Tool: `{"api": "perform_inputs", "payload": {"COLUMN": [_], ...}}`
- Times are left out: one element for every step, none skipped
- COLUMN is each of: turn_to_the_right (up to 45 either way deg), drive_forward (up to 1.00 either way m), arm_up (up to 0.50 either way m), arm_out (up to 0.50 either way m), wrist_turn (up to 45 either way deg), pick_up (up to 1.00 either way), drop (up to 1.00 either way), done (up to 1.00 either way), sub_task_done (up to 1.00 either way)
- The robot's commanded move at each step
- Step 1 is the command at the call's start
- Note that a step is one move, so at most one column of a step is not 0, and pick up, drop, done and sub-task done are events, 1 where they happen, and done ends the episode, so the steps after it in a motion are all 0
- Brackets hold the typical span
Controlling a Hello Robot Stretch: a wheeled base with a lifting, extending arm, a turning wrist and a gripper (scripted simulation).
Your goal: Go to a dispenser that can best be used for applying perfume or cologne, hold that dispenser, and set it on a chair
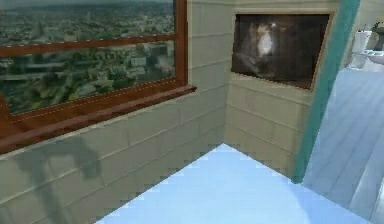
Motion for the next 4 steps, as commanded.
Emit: {"api": "perform_inputs", "payload": {"turn_to_the_right": [45.0, 6.0, 0.0, 0.0], "drive_forward": [0.00, 0.00, 0.75, 0.40], "arm_up": [0.00, 0.00, 0.00, 0.00], "arm_out": [0.00, 0.00, 0.00, 0.00], "wrist_turn": [0.0, 0.0, 0.0, 0.0], "pick_up": [0.00, 0.00, 0.00, 0.00], "drop": [0.00, 0.00, 0.00, 0.00], "done": [0.00, 0.00, 0.00, 0.00], "sub_task_done": [0.00, 0.00, 0.00, 0.00]}}
